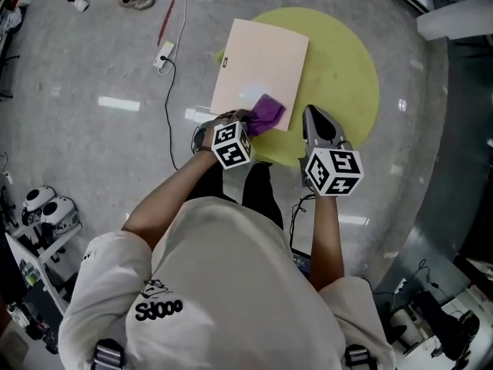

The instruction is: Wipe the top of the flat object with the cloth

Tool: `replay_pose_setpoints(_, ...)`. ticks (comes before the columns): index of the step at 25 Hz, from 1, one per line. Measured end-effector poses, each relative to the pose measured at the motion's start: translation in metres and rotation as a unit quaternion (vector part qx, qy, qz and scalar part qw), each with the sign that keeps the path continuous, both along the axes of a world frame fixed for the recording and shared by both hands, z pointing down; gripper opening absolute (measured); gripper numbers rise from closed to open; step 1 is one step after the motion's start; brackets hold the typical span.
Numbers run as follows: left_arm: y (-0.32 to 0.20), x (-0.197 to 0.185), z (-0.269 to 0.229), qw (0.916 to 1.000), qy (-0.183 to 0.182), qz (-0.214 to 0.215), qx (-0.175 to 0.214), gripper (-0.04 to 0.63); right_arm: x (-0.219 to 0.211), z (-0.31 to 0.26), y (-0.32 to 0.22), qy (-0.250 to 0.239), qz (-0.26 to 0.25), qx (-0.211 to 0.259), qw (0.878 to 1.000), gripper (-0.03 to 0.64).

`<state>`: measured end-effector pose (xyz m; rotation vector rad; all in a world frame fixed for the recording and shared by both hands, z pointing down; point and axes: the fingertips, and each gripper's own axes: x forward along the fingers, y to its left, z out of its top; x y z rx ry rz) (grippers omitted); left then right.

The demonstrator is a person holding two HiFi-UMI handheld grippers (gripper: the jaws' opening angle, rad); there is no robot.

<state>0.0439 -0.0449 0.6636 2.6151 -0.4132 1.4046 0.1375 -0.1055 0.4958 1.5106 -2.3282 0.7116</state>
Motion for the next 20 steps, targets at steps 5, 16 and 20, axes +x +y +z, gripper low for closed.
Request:
replay_pose_setpoints(5,-0.007,-0.048,0.0,0.9961,0.029,-0.08,-0.021,0.064,-0.036,0.0,-0.015,-0.008,-0.039,0.004,0.999,0.009)
replay_pose_setpoints(16,-0.033,-0.126,0.004,0.983,0.03,-0.179,-0.022,0.064,-0.088,-0.009,-0.04,-0.004,-0.089,0.018,0.996,0.009)
replay_pose_setpoints(20,-0.057,-0.138,-0.002,0.9764,0.051,-0.21,-0.012,0.064,-0.088,-0.023,-0.052,0.001,-0.092,0.033,0.995,0.009)
